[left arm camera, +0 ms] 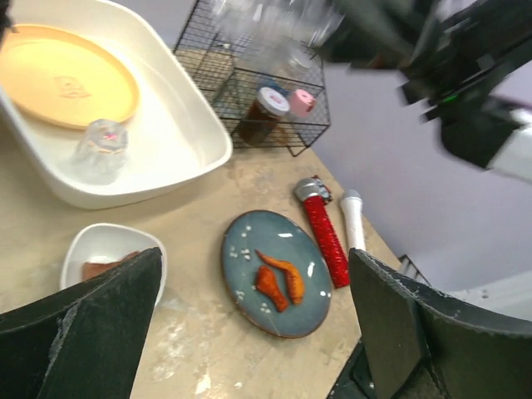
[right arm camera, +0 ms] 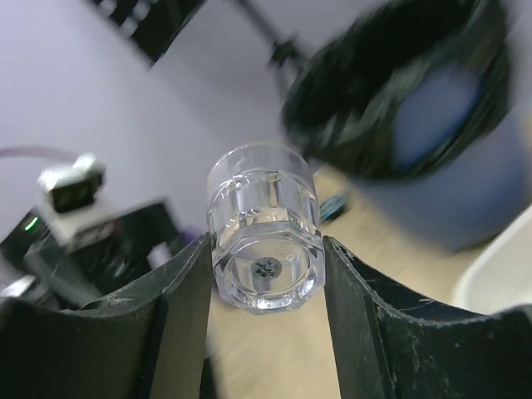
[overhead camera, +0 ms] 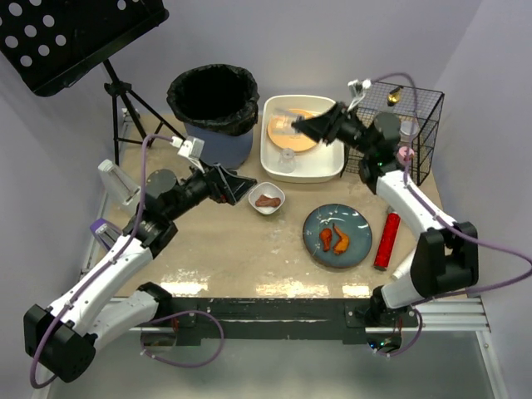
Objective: Clear the kitchen counter
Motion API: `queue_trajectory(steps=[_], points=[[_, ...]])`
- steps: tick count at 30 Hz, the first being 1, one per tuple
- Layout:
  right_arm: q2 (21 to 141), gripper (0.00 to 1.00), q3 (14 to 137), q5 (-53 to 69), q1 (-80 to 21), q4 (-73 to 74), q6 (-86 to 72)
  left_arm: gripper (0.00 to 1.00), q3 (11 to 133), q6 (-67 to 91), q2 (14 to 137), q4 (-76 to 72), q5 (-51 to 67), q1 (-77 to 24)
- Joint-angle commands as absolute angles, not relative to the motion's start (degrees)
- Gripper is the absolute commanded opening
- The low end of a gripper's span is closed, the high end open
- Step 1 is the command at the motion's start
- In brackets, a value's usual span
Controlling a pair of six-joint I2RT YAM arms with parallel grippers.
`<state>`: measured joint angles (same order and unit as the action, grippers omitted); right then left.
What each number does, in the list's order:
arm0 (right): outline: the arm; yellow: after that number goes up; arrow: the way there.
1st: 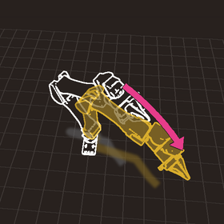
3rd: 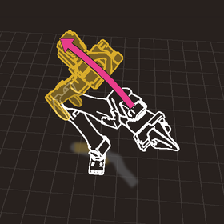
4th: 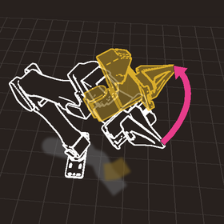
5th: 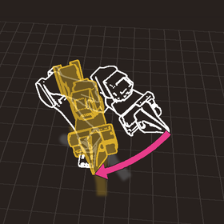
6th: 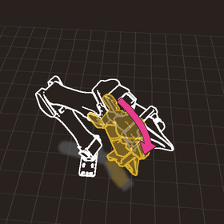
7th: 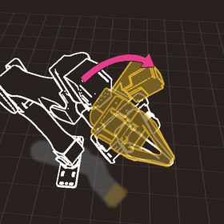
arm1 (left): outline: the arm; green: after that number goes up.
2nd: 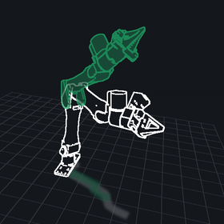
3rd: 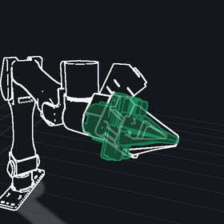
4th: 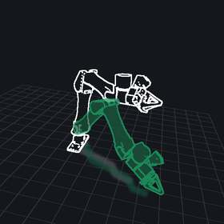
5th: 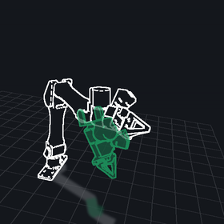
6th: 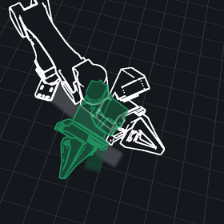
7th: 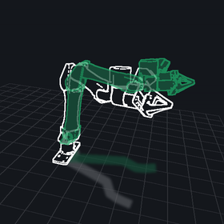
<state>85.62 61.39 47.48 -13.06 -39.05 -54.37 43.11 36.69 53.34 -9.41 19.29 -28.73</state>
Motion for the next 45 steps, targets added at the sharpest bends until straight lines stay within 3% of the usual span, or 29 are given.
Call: queue_trajectory(steps=[1,9,20,38,41,45], points=[[83.6,0.0,75.1,21.8,-13.5,-3.0,-22.3,0.98,41.8,33.4,52.6,-4.7,15.7,-27.4],[97.6,0.0,94.4,1.9,-14.3,19.7,-13.5,0.98,41.2,32.1,55.9,-3.4,15.5,-27.3],[114.2,0.0,115.2,-10.1,-17.5,39.1,-10.0,0.97,42.0,28.7,57.6,-0.2,15.1,-27.3],[123.1,0.0,117.0,-15.8,-21.4,43.4,-9.8,0.96,40.3,27.7,57.1,2.3,14.9,-27.3],[124.0,0.03,116.3,-15.2,-21.4,43.2,-9.7,0.96,40.2,27.9,57.3,2.3,14.9,-27.3],[124.9,0.15,115.0,-14.4,-21.4,42.6,-9.6,0.96,40.0,27.9,57.1,2.1,14.5,-27.2]])
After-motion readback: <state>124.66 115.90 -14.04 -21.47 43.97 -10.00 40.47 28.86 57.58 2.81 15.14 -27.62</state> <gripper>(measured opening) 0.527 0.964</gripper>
